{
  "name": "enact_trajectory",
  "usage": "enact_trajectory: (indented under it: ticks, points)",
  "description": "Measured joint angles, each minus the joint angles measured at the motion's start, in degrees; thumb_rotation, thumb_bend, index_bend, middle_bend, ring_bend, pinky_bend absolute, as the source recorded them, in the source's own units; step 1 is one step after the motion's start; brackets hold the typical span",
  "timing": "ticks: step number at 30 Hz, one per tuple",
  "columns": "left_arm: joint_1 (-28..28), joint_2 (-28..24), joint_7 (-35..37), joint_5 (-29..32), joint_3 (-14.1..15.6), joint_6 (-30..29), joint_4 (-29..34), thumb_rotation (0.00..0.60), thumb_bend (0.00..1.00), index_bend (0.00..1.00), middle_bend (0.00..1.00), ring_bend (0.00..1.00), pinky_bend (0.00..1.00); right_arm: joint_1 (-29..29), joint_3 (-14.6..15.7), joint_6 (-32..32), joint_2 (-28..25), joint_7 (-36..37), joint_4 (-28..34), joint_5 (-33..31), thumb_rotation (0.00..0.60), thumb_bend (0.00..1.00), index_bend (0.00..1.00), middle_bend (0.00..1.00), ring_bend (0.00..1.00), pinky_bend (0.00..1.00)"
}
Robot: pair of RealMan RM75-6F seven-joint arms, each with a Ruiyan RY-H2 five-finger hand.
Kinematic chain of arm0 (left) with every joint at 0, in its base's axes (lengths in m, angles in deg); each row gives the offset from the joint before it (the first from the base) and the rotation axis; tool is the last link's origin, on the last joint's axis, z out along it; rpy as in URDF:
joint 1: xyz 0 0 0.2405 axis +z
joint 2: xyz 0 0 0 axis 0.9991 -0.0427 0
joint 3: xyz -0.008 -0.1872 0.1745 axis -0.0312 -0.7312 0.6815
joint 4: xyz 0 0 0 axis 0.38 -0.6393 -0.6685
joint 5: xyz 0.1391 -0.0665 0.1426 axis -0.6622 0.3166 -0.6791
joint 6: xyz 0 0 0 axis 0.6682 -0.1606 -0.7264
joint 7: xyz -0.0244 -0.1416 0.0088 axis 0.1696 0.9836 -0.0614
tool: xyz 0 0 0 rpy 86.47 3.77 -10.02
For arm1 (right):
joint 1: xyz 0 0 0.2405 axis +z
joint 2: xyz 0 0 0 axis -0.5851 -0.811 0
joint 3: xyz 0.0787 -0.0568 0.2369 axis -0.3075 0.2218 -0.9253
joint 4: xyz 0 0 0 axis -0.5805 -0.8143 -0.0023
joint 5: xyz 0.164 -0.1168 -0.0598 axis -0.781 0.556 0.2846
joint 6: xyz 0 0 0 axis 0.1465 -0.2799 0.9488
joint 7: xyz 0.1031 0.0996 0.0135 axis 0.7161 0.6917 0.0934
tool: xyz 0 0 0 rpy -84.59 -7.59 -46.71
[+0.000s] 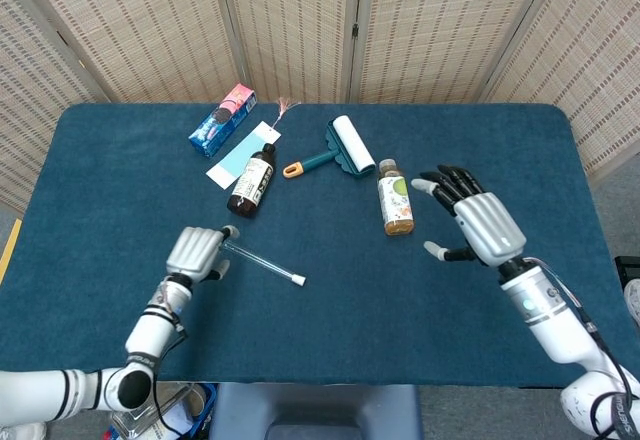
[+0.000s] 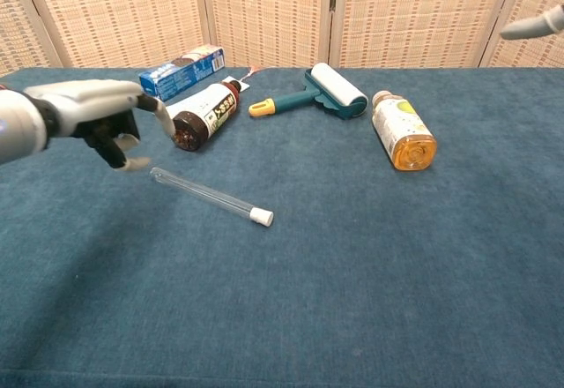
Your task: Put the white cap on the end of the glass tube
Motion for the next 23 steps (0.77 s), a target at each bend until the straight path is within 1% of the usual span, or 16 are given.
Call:
enact_trajectory:
  ticks: [3,6,9,14,18,23]
  points:
    - [4.41,-4.17,5.44,-5.52,1.21,-3.54,1.35,0.600,0.36,0.27,0.64,0.67,0.87,-2.44,1.65,-2.45,-0.76,-1.82,-1.35,1.51,0.600,0.29,0.14,0.20,0.06,0.22]
    - [9.23,-7.57,10.79,-11.48,2.62,-8.12,1.28,0.600,0.36,0.27,0.57,0.57,0.78,-4.93,3.53,-4.76,-1.30,-2.97,-2.88,3.65,0.600,0.32,0.15,0.23,0.10,0.28]
    - [14.34,-10.60,16.00,-16.44,3.80,-13.16,0.42,0.600,0.36,0.27,0.52,0.52,0.71,-7.59,5.33,-7.08,-1.45,-3.73,-4.40,5.31,0.600,0.33,0.16,0.25,0.12,0.30]
    - [21.28,-14.10,20.88,-21.71,5.42,-20.09,-0.86,0.600,0.36,0.28,0.50,0.50,0.62,-12.22,7.68,-11.63,-0.68,-3.82,-6.49,7.04,0.600,0.34,0.18,0.26,0.13,0.30]
    - [26.08,-15.37,21.58,-23.97,6.59,-24.87,-0.79,0.600,0.36,0.28,0.49,0.49,0.61,-16.74,9.43,-16.13,0.77,-3.00,-8.48,7.89,0.600,0.35,0.20,0.26,0.13,0.30]
    - [30.61,-16.38,21.17,-27.45,7.86,-28.80,0.62,0.600,0.36,0.28,0.49,0.48,0.60,-21.28,10.93,-20.28,1.92,-1.22,-10.36,8.43,0.600,0.35,0.20,0.26,0.13,0.30]
